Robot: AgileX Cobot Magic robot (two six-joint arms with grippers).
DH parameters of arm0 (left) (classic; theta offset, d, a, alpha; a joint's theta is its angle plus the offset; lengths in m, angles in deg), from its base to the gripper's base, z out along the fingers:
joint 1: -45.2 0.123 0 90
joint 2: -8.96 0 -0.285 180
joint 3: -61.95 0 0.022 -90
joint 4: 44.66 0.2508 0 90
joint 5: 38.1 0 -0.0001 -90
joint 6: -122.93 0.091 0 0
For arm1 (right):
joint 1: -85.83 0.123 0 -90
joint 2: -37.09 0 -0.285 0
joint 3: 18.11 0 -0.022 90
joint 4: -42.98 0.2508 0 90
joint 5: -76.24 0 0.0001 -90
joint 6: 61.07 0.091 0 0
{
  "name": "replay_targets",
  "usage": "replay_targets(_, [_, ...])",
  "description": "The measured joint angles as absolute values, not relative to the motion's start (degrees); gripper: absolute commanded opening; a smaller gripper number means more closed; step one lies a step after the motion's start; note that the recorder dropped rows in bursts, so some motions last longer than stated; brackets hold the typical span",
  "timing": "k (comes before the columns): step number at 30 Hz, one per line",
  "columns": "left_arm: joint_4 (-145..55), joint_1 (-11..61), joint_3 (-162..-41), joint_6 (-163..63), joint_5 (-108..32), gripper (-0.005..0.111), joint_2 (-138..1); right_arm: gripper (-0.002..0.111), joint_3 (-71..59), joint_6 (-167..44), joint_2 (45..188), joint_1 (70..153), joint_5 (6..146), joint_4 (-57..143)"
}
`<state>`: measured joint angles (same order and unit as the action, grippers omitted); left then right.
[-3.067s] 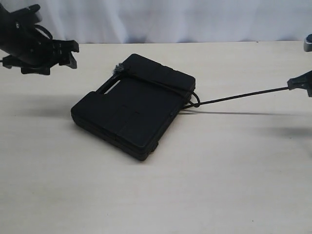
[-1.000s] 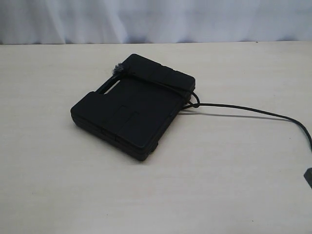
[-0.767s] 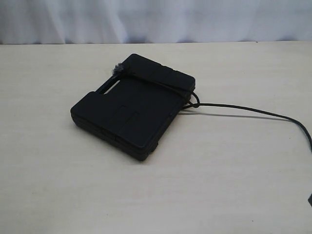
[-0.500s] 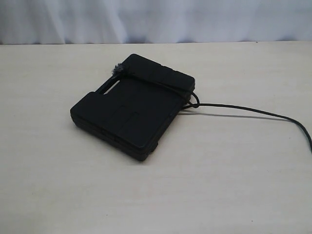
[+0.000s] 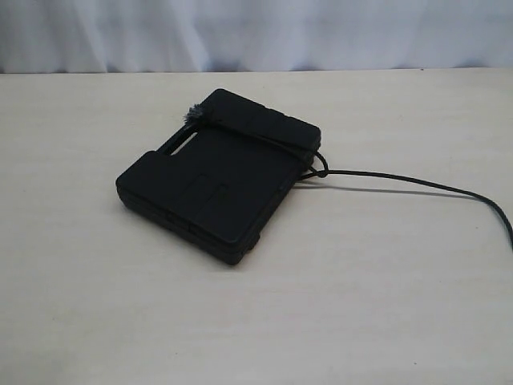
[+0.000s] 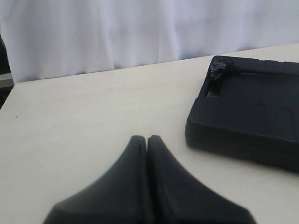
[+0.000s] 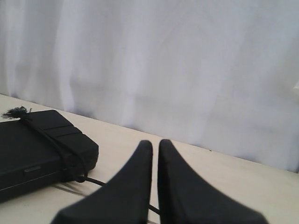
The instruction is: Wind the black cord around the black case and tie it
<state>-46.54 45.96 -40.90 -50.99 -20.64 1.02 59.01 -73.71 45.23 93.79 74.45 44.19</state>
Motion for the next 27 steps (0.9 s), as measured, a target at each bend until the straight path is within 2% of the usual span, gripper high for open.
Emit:
replay_targets(10, [-47.8,46.0,-40.9,-51.0,-20.6,0.0,1.0,0.004,59.0,-73.7,45.2,92.2,74.5,44.2])
replay_targets(17, [-47.8,46.0,-40.9,-51.0,-20.6,0.0,1.0,0.004,59.0,-73.7,45.2,91.9,67.2,39.2])
replay_targets(27, [-47.8,46.0,-40.9,-51.0,-20.6,0.0,1.0,0.004,59.0,-73.7,45.2,84.4,63.1,37.3])
